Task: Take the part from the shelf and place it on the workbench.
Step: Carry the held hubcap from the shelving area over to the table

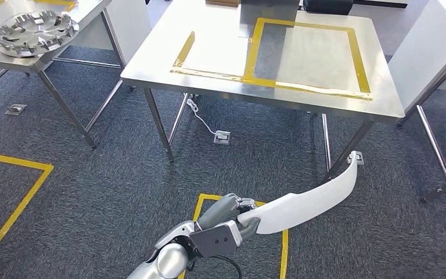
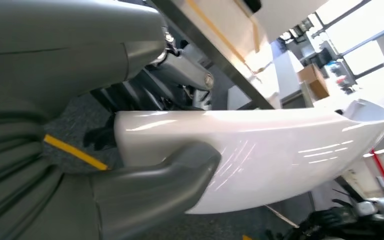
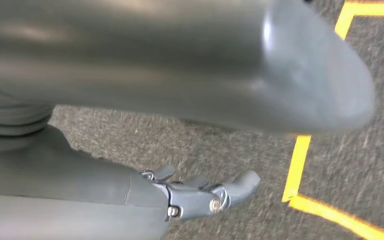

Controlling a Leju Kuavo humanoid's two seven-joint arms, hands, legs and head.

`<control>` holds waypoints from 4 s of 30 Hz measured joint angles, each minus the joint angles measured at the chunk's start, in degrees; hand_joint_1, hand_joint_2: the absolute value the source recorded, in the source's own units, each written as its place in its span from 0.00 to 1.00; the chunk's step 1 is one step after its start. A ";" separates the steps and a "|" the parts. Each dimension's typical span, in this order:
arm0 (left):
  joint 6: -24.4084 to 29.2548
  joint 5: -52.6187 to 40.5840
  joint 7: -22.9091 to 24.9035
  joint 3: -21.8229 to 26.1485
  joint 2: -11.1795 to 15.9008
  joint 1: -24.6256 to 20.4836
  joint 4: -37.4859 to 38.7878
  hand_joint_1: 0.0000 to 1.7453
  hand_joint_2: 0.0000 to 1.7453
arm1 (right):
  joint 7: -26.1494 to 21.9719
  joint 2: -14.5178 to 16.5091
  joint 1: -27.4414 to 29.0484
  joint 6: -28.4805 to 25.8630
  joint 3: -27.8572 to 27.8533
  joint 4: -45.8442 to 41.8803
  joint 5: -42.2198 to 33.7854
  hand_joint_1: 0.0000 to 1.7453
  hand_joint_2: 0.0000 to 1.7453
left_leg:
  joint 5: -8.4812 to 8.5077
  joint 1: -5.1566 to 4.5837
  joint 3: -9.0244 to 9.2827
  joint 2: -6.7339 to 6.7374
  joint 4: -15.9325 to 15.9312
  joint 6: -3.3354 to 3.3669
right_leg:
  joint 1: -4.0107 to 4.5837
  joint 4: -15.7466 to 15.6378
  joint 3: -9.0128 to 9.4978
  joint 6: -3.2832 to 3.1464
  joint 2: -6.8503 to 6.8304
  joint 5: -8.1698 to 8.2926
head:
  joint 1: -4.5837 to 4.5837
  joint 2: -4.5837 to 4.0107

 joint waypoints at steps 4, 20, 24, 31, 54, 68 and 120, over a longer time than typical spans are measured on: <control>0.05 -0.25 0.00 0.00 -0.16 -0.34 -0.02 1.00 1.00 | -0.13 0.00 -0.18 0.08 0.00 0.00 -0.20 0.00 0.00 | -1.99 -0.08 2.74 -0.15 -0.34 1.39 | 0.07 11.58 -8.50 0.27 -0.03 -2.86 | 0.48 0.00; 4.50 -12.50 1.31 0.00 0.34 -7.38 -4.31 1.00 1.00 | 0.07 0.07 -0.27 0.16 0.02 0.00 -0.05 0.00 0.00 | -6.59 -0.97 8.15 -0.89 -1.07 0.46 | 1.63 -1.97 -10.41 -1.87 0.34 7.87 | 0.58 0.00; 4.59 -13.01 1.25 -0.02 0.33 -8.53 -4.59 1.00 1.00 | 0.01 0.16 -0.27 0.19 0.02 0.00 -0.08 0.00 0.00 | -6.66 -0.97 8.34 -0.86 -1.36 0.31 | 1.57 -1.98 -10.36 -2.09 0.35 7.72 | 0.57 0.00; 4.61 -13.28 1.13 -0.02 0.33 -9.19 -4.62 1.00 1.00 | -0.11 0.17 -0.28 0.19 0.01 0.00 -0.05 0.00 0.00 | -6.60 -0.99 8.44 -0.85 -1.43 0.15 | 1.55 -1.98 -10.23 -2.13 0.34 7.70 | 0.59 0.00; 1.35 -12.13 2.29 -0.35 -0.39 -12.33 -4.31 1.00 1.00 | 0.22 0.76 -0.29 0.43 0.10 0.01 0.56 0.00 0.00 | -8.66 0.65 12.58 -0.32 -3.35 -0.24 | -1.40 3.15 -16.07 2.49 -0.01 10.35 | 1.00 0.00; 1.40 -12.70 2.98 -0.48 0.24 -12.39 -5.43 1.00 1.00 | 0.62 1.16 -0.38 0.43 0.17 0.09 0.58 0.00 0.00 | -12.20 0.46 -0.36 -0.01 10.81 -2.22 | -0.38 -0.99 -7.71 -2.32 0.43 4.73 | -0.08 0.00; 0.57 -12.11 2.39 -1.40 0.26 -12.50 -4.10 1.00 1.00 | 0.26 1.28 -0.54 0.62 0.17 0.09 0.35 0.00 0.00 | -8.20 0.20 9.13 -0.59 -1.70 -1.96 | -0.75 -1.11 -11.42 -0.67 0.46 7.23 | 0.81 0.00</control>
